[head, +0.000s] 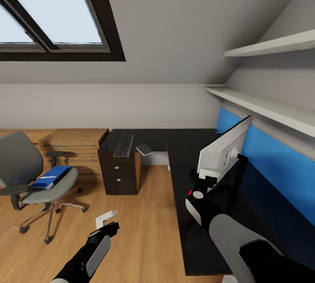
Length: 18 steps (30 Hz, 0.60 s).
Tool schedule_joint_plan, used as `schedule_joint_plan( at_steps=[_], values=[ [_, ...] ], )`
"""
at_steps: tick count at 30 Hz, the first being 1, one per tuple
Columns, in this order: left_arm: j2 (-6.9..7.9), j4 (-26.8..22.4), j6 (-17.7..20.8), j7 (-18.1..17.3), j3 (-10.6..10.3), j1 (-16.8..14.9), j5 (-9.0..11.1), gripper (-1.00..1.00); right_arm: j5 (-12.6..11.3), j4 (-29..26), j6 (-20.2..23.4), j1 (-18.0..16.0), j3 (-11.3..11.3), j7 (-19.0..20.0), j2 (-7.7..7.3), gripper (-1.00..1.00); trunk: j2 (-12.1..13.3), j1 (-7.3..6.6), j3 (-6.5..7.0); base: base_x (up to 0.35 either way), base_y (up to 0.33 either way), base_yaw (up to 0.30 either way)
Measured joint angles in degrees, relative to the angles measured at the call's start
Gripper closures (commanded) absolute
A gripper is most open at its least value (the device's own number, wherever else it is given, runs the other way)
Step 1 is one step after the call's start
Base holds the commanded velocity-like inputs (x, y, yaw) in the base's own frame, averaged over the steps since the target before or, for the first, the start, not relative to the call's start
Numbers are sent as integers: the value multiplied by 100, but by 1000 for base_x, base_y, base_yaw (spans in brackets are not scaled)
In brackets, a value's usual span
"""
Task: In the bedroom, organize the workspace by keeping the computer under the desk, ensuring the monitor is on the desk, placing the keyboard on the desk next to the monitor, placing the mouse on the desk next to the keyboard, moving the folder from the swivel chair onto the desk next to the mouse, stacking the notebook on top of the folder with the pen on top of the notebook, and positioning the swivel chair next to the desk.
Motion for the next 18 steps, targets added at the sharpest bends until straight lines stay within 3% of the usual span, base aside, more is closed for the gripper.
schedule_joint_plan(
  at_steps=[18],
  values=[
    [8,-1,8,2,12,0,0,-100,-25,21,-126,0,-3,4,0,-100,-1,-2,0,-23,-21,0]
  ],
)
